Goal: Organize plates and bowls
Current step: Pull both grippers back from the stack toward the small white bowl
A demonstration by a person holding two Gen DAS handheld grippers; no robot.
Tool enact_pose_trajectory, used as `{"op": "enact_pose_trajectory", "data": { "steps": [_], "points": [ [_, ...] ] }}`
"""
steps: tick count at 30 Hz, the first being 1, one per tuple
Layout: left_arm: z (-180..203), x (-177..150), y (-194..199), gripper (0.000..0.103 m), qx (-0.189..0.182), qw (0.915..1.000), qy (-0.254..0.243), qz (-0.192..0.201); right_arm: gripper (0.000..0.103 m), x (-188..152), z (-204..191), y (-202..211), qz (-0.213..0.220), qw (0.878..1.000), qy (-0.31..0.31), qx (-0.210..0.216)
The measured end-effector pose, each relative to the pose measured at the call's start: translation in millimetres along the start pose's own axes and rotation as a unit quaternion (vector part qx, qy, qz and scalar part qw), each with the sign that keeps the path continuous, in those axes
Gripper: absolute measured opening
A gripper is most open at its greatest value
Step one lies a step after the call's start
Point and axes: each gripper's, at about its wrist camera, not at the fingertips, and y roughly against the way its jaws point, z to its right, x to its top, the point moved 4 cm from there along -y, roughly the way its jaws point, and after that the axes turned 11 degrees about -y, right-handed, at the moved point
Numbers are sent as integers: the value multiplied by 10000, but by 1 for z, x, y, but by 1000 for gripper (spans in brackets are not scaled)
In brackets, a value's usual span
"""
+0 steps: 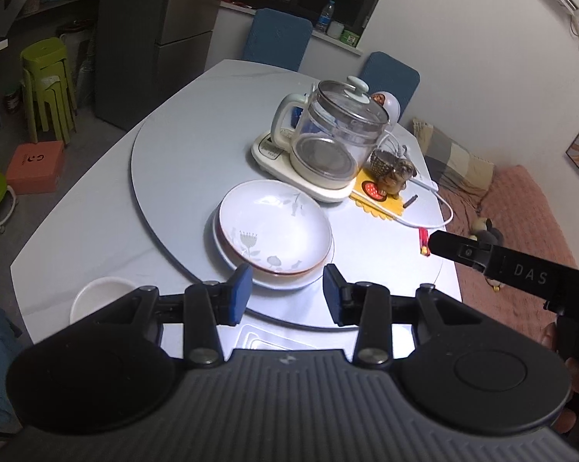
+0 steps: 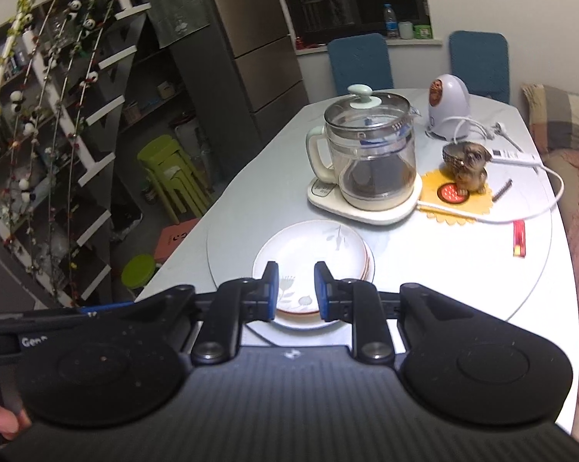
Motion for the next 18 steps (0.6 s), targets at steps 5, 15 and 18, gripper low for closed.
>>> {"op": "enact_pose_trajectory", "data": {
  "steps": [5,15,18],
  "points": [
    [-10,-10,10,45,-200,9996,-180,-36,24,-21,-9,7,6,9997,-133,-222],
    [-28,-21,19,47,-503,9980,-378,-90,24,-53,-30,18,92,9979,-358,-529],
    [-35,-27,24,50,-550,9975,-431,-124,24,-60,-37,18,109,9972,-400,-615]
  ]
}}
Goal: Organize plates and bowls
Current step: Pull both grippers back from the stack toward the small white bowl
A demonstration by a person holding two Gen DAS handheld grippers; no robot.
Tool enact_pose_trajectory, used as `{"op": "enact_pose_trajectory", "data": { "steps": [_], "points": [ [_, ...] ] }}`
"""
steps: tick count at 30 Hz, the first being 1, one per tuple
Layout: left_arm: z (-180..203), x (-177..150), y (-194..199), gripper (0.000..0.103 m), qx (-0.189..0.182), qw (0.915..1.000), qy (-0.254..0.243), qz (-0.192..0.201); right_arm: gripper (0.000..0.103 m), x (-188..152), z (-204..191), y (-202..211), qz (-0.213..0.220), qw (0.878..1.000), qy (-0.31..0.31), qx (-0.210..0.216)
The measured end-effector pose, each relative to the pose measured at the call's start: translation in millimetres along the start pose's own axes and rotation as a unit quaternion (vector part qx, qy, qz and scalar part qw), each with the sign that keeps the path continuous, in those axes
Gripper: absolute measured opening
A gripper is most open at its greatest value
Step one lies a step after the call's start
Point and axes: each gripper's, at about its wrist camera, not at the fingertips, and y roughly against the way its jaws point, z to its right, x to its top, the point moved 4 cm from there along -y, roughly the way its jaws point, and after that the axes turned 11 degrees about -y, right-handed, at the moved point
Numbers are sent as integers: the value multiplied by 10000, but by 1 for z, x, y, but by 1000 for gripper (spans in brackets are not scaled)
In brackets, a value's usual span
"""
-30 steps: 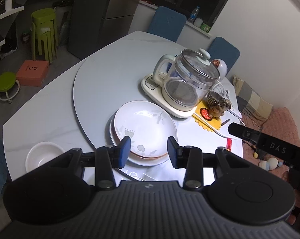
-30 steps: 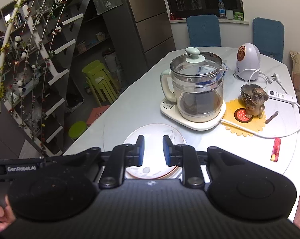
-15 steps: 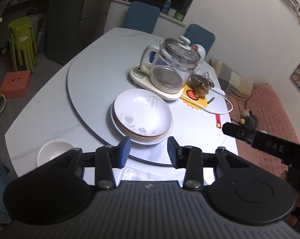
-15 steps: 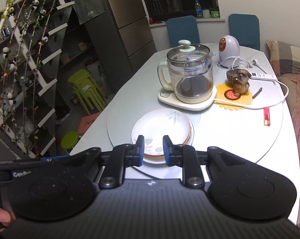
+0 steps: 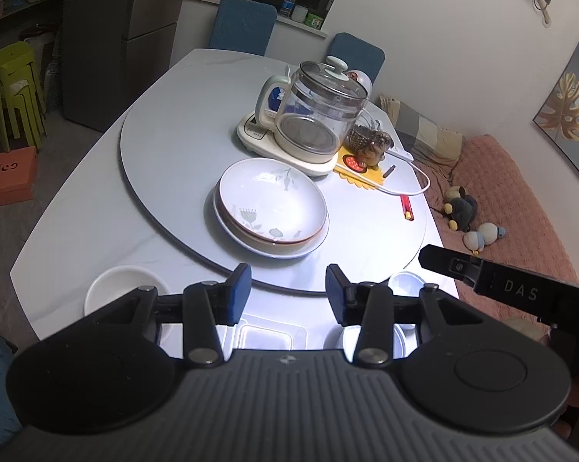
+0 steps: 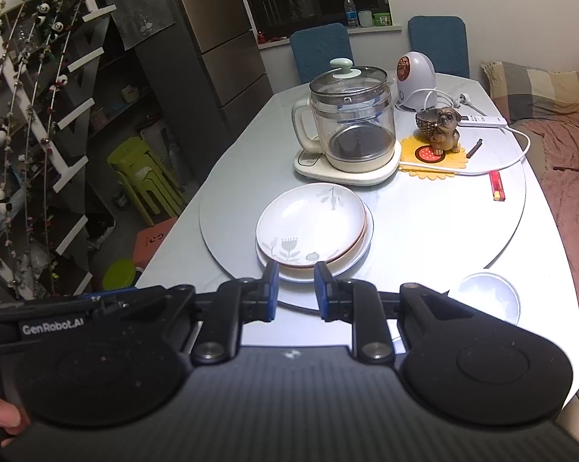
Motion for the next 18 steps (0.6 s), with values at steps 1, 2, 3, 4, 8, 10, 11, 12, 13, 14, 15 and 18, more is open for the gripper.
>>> {"op": "enact_pose_trajectory", "data": {
  "steps": [1,2,3,4,8,10,11,12,13,14,15,18],
  "points": [
    [-4,-3,2,52,-6,10000,-16,1,24,-3,-2,0,5,10000,-15,-27],
    [-7,-5,4,54,-9,10000,-24,-4,24,-6,-4,1,12,10000,-29,-47],
    [-10,-8,5,56,-14,10000,-27,-12,24,-10,-8,1,17,10000,-41,-75],
    [-13,-10,6,58,-11,10000,-24,-35,24,-13,-10,0,15,9999,-52,-105],
    [-30,-19,12,66,29,10000,-25,-50,28,-25,-22,-2,-23,9998,-93,-185],
    [-42,-25,15,66,16,10000,45,-59,47,-31,-27,-3,-38,9997,-119,-225],
    [-47,-27,17,66,16,10000,69,-50,57,-34,-30,-5,-40,9996,-141,-243],
    [-53,-30,17,66,40,9999,88,-54,57,-36,-32,-6,-48,9996,-154,-216],
    [-60,-33,18,66,86,9999,106,-64,57,-39,-36,-8,-78,9997,-152,-185],
    [-65,-35,17,66,126,9998,126,-86,57,-43,-40,-11,-130,9997,-142,-162],
    [-73,-38,16,66,169,9996,171,-119,57,-46,-43,-14,-173,9996,-147,-142],
    [-91,-45,11,66,286,9989,314,-205,57,-53,-54,-28,-358,9993,-108,-78]
  ]
}}
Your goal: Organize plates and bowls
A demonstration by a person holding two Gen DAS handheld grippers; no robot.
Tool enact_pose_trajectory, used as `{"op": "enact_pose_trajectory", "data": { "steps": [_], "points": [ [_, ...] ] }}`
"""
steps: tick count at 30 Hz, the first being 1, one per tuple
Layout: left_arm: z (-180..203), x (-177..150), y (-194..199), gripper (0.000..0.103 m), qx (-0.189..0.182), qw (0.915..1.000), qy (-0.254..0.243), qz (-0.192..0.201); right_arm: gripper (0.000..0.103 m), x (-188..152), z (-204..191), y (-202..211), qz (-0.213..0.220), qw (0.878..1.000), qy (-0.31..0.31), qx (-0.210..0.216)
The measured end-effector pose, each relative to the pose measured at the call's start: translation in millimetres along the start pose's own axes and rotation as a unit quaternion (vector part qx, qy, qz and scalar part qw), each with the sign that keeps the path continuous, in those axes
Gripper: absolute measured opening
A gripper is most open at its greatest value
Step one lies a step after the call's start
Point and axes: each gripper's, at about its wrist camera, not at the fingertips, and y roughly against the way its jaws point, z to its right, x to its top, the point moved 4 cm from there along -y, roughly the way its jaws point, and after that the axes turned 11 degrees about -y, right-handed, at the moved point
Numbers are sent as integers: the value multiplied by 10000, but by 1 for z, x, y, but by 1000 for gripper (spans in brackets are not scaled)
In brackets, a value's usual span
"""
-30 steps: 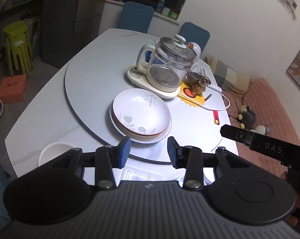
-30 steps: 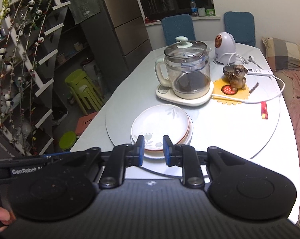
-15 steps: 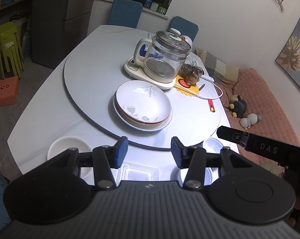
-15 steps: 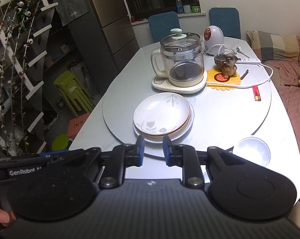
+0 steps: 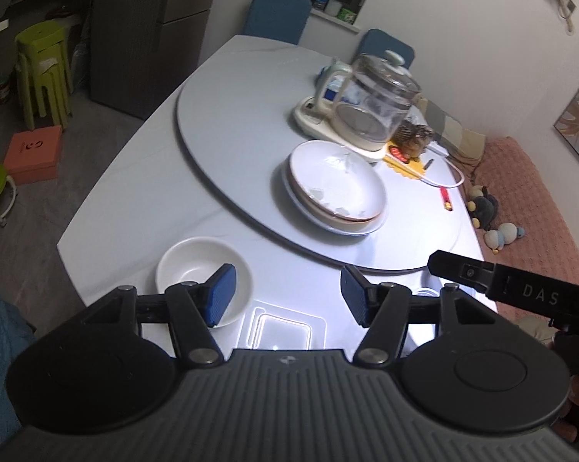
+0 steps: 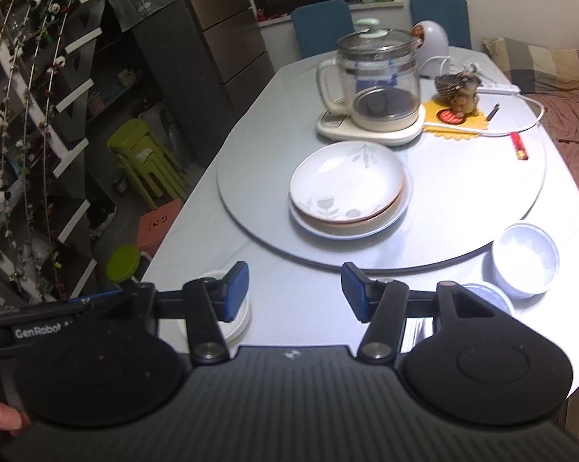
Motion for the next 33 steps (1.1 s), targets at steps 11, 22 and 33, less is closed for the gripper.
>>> {"op": "enact_pose_trajectory", "data": {
  "steps": [11,22,33],
  "points": [
    [-73,-20,-50,66,603,9953,524,-549,56,-10,-28,-77,-882,9956,204,222],
    [-123,-43,-121,60,561,9887,847,-1106,51,-33,-44,-158,-1723,9844,324,170],
    [-137,-37,-165,34,388,9900,816,-1082,34,-47,-41,-208,-2051,9781,294,168]
  ]
}}
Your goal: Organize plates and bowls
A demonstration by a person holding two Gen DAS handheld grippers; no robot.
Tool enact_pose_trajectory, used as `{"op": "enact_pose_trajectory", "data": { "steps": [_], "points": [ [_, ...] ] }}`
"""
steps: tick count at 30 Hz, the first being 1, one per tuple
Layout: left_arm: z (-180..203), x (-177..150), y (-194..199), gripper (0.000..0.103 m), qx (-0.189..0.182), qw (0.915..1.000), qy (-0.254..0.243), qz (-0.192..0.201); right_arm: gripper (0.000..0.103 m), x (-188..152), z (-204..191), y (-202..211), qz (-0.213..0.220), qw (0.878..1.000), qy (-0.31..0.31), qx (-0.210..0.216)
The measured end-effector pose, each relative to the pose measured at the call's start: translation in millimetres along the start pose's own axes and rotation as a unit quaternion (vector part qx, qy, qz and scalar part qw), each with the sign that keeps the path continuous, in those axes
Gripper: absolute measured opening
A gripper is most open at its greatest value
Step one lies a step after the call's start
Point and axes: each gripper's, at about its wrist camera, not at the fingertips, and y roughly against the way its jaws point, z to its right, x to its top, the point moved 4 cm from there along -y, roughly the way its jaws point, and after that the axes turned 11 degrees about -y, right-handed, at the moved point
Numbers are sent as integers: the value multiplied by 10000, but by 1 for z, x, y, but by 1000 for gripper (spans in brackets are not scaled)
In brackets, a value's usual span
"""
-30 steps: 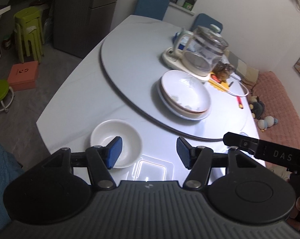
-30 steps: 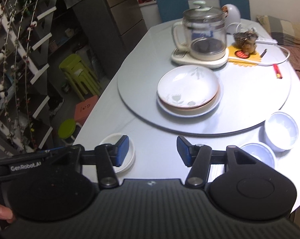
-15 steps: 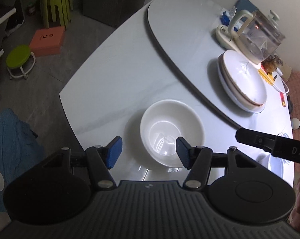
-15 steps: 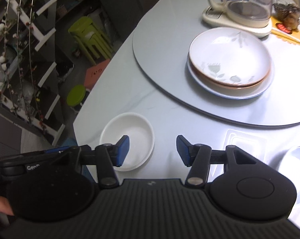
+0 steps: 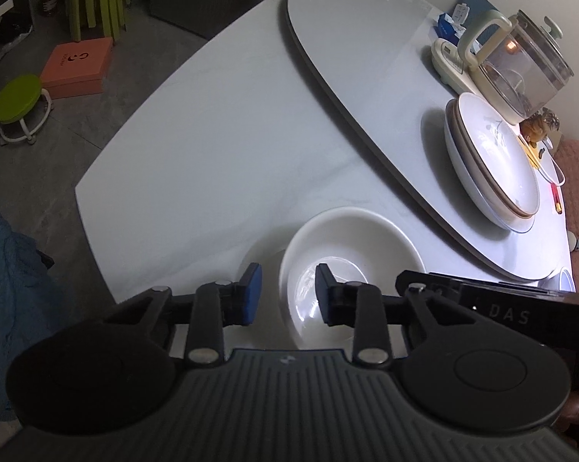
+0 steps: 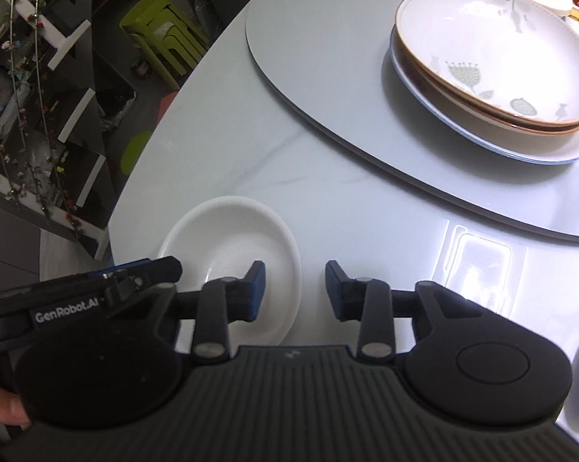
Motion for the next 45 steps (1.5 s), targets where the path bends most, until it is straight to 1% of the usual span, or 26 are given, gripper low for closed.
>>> {"op": "enact_pose_trajectory", "data": {
  "steps": [2,5,6,9,14,22,29,32,40,43,45],
  "points": [
    [4,3,-6,32,-47,10000,-38,-68,28,3,0,-2,3,10000,11,-7],
    [9,6,-10,31,-116,9999,-80,-98,22,6,2,-3,-38,10000,1,24],
    [9,7,-11,30,-133,9998,-70,-114,22,6,2,-3,-54,10000,-1,34],
    [10,9,-12,30,-139,9998,-13,-164,22,8,0,-2,-94,10000,16,-6],
    [13,10,-3,30,-301,9994,62,-175,22,10,2,8,-90,10000,-36,-13],
    [41,9,5,30,-614,9977,-209,-219,22,3,13,32,122,9992,-224,-292],
    [69,0,-2,31,-835,9946,-527,-314,22,-8,35,40,248,9968,-440,-612],
    [76,-4,-7,31,-854,9937,-644,-349,22,-13,42,38,273,9959,-478,-716],
    [78,-13,-24,31,-959,9914,-710,-546,22,-18,55,27,226,9937,-708,-843],
    [79,-13,-25,32,-937,9914,-727,-547,24,-18,56,28,224,9933,-763,-839],
    [78,-12,-23,37,-894,9919,-693,-573,24,-14,54,31,281,9927,-776,-882]
  ]
}}
